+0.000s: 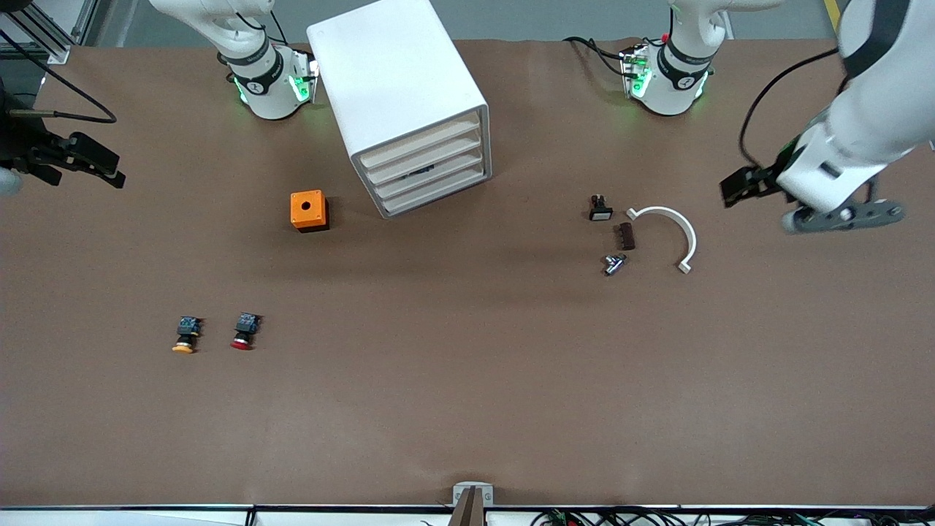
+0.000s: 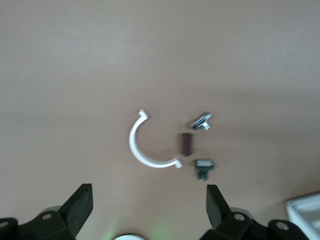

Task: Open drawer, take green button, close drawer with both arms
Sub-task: 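Move the left gripper from rest toward the white cabinet drawer, then hook the left gripper onto the white drawer front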

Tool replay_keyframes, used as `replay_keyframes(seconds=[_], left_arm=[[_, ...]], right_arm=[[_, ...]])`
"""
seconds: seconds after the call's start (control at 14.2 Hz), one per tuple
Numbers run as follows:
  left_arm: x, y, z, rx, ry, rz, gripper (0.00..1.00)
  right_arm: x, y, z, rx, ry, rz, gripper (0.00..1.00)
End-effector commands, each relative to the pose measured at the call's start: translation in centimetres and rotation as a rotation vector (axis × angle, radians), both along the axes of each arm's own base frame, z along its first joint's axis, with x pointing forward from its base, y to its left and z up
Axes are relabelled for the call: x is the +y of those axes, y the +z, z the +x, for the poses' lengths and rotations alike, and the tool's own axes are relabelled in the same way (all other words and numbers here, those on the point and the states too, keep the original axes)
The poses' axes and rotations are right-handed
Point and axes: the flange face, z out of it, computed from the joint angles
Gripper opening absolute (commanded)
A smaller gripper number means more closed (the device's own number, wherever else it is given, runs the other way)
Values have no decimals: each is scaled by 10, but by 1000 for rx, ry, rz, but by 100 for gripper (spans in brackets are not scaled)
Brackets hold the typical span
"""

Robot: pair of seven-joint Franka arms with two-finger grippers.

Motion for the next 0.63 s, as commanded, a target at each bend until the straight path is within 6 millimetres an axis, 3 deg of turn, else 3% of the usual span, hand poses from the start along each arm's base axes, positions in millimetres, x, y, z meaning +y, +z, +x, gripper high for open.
replay_keyframes(seconds=[0.0, 0.35, 0.56], left_arm=[[-43, -44, 25, 9, 161, -26, 100], [-139, -135, 39, 99, 498, 12, 100], [-214, -193, 31, 176, 726, 83, 100]], right_arm=[[-1, 2, -9, -8, 7, 15, 100], [-1, 2, -10, -6, 9, 15, 100], [-1, 2, -10, -6, 7, 15, 100]])
